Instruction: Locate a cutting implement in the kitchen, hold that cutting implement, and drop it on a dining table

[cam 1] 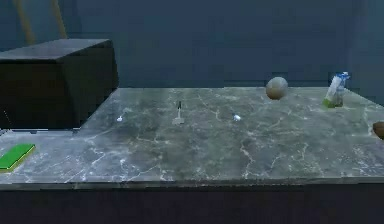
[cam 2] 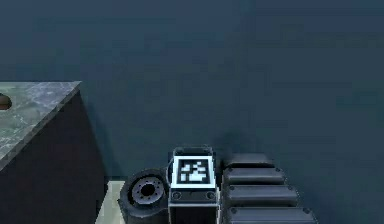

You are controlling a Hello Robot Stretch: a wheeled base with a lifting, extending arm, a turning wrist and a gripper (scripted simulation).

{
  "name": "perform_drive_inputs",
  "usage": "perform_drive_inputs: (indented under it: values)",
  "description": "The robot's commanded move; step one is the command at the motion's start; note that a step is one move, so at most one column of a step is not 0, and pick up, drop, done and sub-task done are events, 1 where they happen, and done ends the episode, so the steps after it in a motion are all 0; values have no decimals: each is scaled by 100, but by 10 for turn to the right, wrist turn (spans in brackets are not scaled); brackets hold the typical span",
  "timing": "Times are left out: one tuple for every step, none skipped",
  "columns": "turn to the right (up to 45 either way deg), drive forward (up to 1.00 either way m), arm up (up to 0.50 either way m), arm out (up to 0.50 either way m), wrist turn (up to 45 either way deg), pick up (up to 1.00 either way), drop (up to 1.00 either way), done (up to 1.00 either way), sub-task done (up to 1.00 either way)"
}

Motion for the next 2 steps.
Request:
perform_drive_inputs:
  values:
    - [-450,0,0,0,0,0,0,0,0]
    - [-420,0,0,0,0,0,0,0,0]
